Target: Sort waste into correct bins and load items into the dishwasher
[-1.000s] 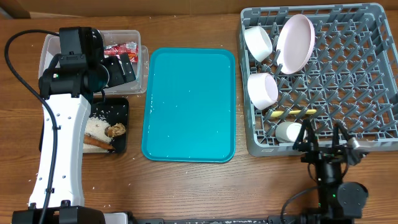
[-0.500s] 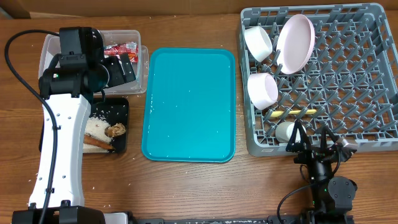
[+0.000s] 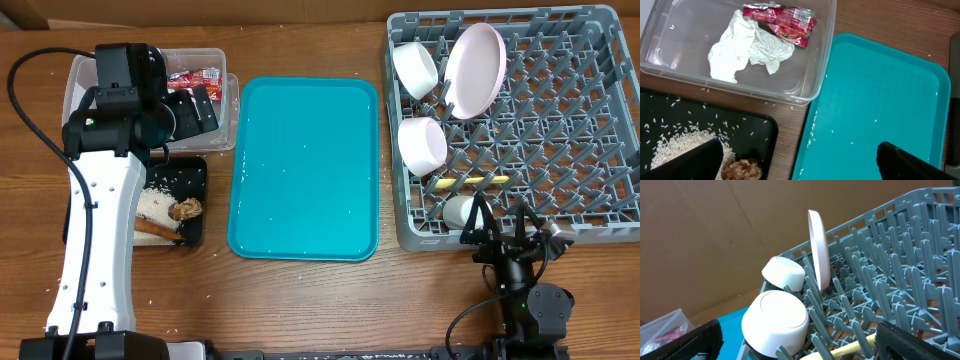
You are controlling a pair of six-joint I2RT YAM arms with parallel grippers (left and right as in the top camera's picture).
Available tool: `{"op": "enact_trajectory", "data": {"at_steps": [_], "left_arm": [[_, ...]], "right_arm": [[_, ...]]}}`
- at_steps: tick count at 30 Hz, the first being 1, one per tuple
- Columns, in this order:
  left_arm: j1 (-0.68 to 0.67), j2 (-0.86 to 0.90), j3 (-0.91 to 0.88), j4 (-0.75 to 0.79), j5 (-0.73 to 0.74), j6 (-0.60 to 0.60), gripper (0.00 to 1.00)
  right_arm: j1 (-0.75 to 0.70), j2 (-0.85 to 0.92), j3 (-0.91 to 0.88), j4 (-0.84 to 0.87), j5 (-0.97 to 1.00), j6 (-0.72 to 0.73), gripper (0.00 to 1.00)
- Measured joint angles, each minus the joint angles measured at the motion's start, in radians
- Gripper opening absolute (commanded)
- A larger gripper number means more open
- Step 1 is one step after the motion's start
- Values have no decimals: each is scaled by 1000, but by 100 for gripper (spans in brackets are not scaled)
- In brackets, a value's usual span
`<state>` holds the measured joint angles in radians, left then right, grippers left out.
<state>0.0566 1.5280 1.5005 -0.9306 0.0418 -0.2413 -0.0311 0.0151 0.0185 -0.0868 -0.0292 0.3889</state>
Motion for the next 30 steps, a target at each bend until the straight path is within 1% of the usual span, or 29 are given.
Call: {"op": "enact_trajectory", "data": {"at_steps": [8,11,13,14,17,20,23,26,30], "left_arm": [[-3,-18,0,-15,-2,0,100],[-5,-83,-2,-56,-26,1,100],[-5,-154,-17,-35,-38,1,100],[-5,-203,-39,-1,-39,2,100],[-5,-371,-172,200,-20,32,100],[-5,-548,-381,453,23,71,100],[-5,-722,-629,665,51,93,100],[-5,-903,-870,803,61,103,100],[-5,-1151,-1122,893,61,114,100]], "right_arm": [[0,0,0,0,0,0,100],[0,0,0,0,0,0,100],[0,0,0,-1,0,0,100],[0,0,0,0,0,0,100],[0,0,0,-1,0,0,100],[0,0,0,-3,1,0,100],[0,0,0,-2,0,0,100],[0,0,0,-2,0,0,100],[0,0,0,-2,1,0,100]]}}
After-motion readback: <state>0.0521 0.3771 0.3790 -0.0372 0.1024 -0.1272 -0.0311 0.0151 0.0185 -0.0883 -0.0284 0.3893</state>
